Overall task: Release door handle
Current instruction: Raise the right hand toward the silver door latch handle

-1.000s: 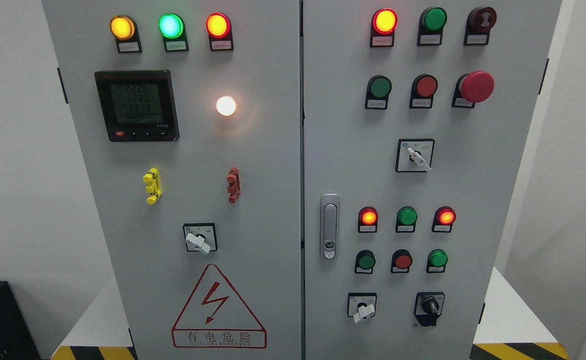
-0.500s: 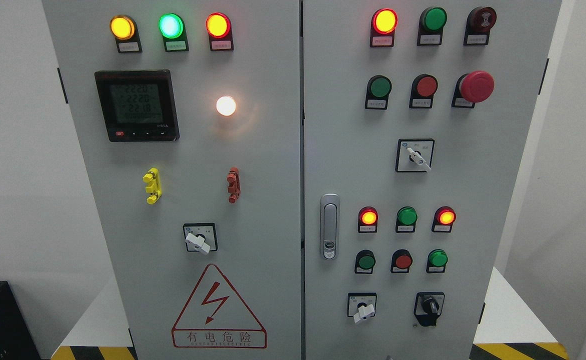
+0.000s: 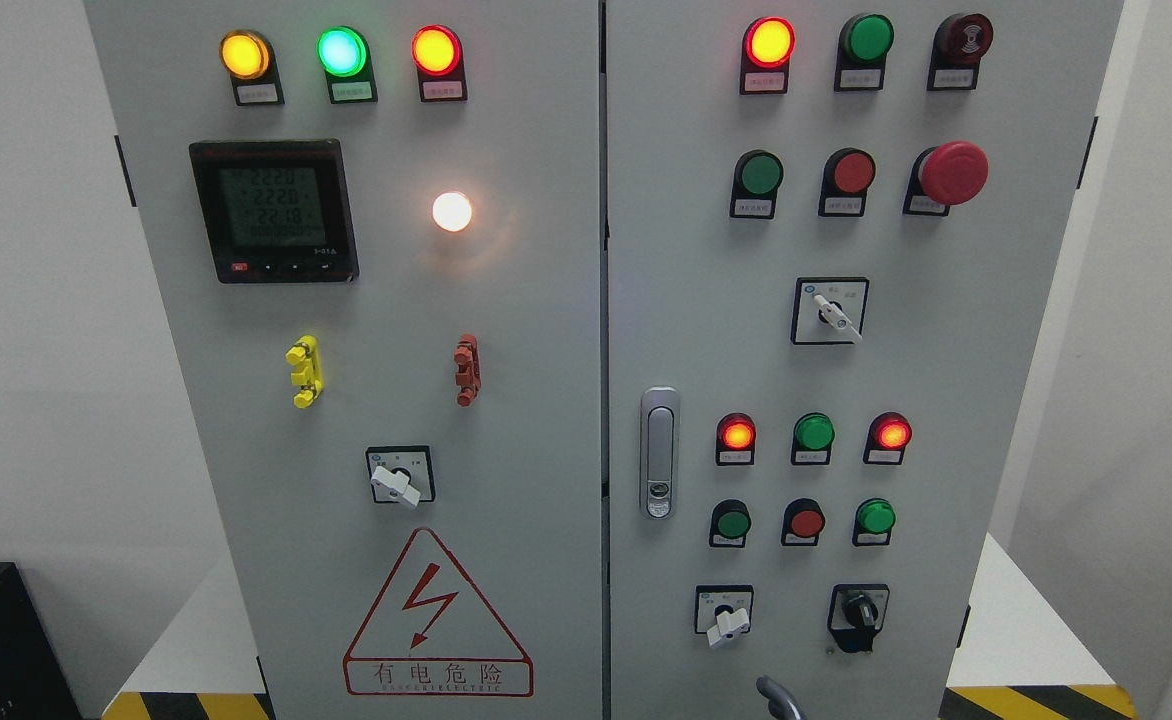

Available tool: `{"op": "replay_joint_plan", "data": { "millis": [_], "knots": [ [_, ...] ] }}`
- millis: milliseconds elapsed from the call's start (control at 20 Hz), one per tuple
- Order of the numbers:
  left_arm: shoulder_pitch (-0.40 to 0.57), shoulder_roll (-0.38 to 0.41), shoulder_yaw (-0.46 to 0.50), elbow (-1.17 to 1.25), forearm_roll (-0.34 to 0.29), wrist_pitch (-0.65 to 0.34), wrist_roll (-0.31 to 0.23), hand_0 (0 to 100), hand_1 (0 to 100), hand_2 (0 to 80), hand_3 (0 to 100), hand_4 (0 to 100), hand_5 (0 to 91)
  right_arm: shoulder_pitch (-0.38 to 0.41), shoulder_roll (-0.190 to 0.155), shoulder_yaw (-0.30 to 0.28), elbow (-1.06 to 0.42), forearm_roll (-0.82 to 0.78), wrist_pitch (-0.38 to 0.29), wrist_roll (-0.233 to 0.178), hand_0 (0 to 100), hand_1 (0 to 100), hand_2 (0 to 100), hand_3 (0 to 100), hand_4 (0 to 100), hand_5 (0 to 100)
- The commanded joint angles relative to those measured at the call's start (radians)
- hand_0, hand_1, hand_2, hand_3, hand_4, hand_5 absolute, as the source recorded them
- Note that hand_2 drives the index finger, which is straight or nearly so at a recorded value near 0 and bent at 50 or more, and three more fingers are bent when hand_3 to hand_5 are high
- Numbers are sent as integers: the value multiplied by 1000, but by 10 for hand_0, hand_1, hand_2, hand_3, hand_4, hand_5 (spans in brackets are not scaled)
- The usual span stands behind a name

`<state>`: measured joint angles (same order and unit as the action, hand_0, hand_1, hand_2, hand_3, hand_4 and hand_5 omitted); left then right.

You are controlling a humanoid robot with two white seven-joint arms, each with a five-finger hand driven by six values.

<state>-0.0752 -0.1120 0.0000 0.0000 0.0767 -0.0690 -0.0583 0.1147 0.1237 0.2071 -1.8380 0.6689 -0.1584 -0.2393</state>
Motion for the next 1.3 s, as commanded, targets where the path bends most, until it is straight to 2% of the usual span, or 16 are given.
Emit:
{"op": "replay_joint_plan", "data": {
  "millis": [0, 100, 200, 450, 750, 950, 1100, 1250],
  "knots": [
    [0, 0, -21, -20, 0, 0, 0, 0, 0, 23, 95, 12, 0, -118, 7, 6, -10, 367, 104, -77, 411, 362, 0, 726, 773, 808],
    [0, 0, -21, -20, 0, 0, 0, 0, 0, 23, 95, 12, 0, -125, 7, 11, -24, 447, 112, -81, 419, 384, 0, 816, 848, 901],
    [0, 0, -21, -20, 0, 0, 0, 0, 0, 23, 96, 12, 0, -125, 7, 11, -41, 510, 115, -81, 422, 387, 0, 901, 883, 947],
    [0, 0, -21, -20, 0, 0, 0, 0, 0, 22, 96, 12, 0, -156, 8, 18, -44, 698, 117, -78, 404, 384, 0, 1000, 984, 974],
    [0, 0, -21, -20, 0, 0, 0, 0, 0, 23, 93, 13, 0, -269, 10, 49, 25, 811, 148, -71, 381, 372, 0, 1000, 994, 979],
    [0, 0, -21, -20, 0, 0, 0, 0, 0, 23, 92, 12, 0, -286, 10, 87, 72, 874, 180, -64, 382, 369, 0, 1000, 998, 980],
    [0, 0, -21, -20, 0, 0, 0, 0, 0, 23, 94, 12, 0, -302, 10, 109, 94, 876, 238, -28, 384, 367, 0, 1000, 999, 981],
    [0, 0, -21, -20, 0, 0, 0, 0, 0, 23, 92, 12, 0, -314, 10, 123, 97, 877, 255, -22, 389, 362, 0, 1000, 1000, 982]
  ]
}}
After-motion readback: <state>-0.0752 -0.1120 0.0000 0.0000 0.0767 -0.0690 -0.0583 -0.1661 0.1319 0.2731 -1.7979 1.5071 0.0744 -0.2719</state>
